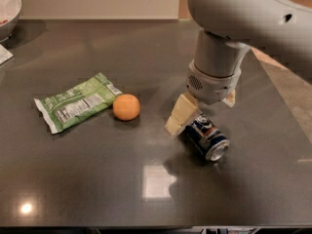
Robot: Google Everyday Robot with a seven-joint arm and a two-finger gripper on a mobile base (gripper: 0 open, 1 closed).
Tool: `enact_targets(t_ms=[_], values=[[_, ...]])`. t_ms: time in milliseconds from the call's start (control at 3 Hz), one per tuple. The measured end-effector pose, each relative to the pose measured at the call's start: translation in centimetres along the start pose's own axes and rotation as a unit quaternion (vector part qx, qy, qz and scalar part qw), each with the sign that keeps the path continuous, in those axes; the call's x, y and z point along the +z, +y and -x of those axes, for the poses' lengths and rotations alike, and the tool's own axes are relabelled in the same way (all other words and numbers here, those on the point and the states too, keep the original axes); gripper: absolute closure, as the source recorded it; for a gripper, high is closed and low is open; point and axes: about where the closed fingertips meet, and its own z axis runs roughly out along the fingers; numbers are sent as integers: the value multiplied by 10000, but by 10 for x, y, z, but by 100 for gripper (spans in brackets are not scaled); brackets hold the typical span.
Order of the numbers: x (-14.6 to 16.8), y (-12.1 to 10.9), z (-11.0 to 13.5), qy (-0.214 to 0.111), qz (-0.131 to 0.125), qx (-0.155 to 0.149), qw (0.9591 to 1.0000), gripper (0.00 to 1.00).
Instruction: Place pepsi can upright
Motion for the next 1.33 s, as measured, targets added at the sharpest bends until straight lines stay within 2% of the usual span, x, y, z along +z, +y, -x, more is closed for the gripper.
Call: enact_targets(t_ms=[333,667,1333], values=[[10,1,2,103,66,71,9999,0],[16,3,1,189,88,115,9997,16],[11,3,2,218,72,-25,9997,62]])
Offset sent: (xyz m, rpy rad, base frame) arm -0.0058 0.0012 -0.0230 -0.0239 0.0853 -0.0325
